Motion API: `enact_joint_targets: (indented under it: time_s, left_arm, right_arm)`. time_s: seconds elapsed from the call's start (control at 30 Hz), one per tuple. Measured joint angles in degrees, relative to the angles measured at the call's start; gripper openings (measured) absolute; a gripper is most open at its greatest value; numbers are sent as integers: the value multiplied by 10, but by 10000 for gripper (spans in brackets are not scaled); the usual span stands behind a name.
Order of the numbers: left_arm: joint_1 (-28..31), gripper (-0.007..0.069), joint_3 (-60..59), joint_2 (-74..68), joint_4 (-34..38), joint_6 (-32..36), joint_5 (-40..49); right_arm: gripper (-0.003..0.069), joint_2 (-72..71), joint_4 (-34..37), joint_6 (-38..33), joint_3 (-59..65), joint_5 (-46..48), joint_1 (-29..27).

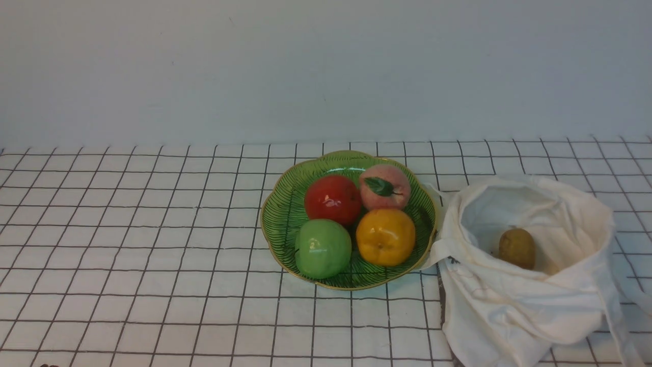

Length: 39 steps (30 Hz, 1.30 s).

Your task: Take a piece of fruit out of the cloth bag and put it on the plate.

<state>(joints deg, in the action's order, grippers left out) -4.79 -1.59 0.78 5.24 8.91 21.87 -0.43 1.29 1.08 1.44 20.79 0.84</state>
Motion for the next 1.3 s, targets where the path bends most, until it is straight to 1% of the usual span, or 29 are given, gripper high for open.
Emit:
enact_joint_targets:
  time_s: [0.1,0.17,0.2,0.27,0.3,0.33,0.37,0.4,0.43,0.47,0.5,0.53,0.57,0.7,0.77,0.8,0.83,0.87,0.9,0.93,0.97,1.03,1.1,1.13,1.23,1.3]
  left_arm:
    - [0,-8,0,0,0,0,0]
    - [0,-8,0,0,0,0,0]
    - [0,-8,0,0,0,0,0]
    - [0,-8,0,0,0,0,0]
    - [0,-8,0,0,0,0,0]
    - [0,-8,0,0,0,0,0]
    - [0,-8,0,0,0,0,0]
    - [0,-8,0,0,0,0,0]
    - [0,-8,0,0,0,0,0]
    - [0,-8,0,0,0,0,0]
    - [0,-8,0,0,0,0,0]
    - [0,-8,0,0,0,0,0]
    - [0,-8,0,0,0,0,0]
    - [0,-8,0,0,0,0,0]
    - [0,-8,0,0,0,0,0]
    - [0,-8,0,0,0,0,0]
    - [0,-8,0,0,0,0,0]
    - [0,-8,0,0,0,0,0]
    - [0,-8,0,0,0,0,0]
    - [0,-8,0,0,0,0,0]
    - [0,-8,0,0,0,0,0]
    - [0,-8,0,0,0,0,0]
    - [0,-8,0,0,0,0,0]
    - [0,-8,0,0,0,0,0]
    - [0,-8,0,0,0,0,0]
    - [0,-8,0,0,0,0,0]
  right_arm:
    - [-14,0,4,0,0,0,0]
    - [-14,0,27,1,0,-4,0]
    - [-14,0,56,9,1,-10,0]
    - [-14,0,147,35,2,-24,0]
    - [-14,0,158,39,2,-26,0]
    - [-14,0,238,69,2,-34,0]
    - [-14,0,282,82,2,-37,0]
    - [-14,0,342,93,2,-40,0]
    - [-14,0,375,96,2,-40,0]
    - [-14,0,424,97,2,-45,0]
    - [-14,0,440,96,2,-49,0]
    - [-14,0,440,96,2,-49,0]
    - [-14,0,468,94,2,-56,0]
    - [-14,0,499,86,-1,-52,0]
    - [-14,0,506,60,-35,-44,0]
    - [-14,0,505,36,-71,-47,0]
    - [-14,0,497,-32,-130,-58,0]
    - [-14,0,496,-32,-137,-59,0]
    - [-14,5,483,-75,-183,-64,0]
    - [-14,11,476,-102,-205,-65,0]
    - [-14,34,459,-139,-260,-60,0]
    - [-14,62,445,-159,-290,-42,0]
    - [-14,146,422,-173,-350,45,0]
    - [-14,166,419,-173,-359,68,0]
    - [-14,270,400,-174,-381,179,0]
    - [-14,327,384,-174,-389,227,0]
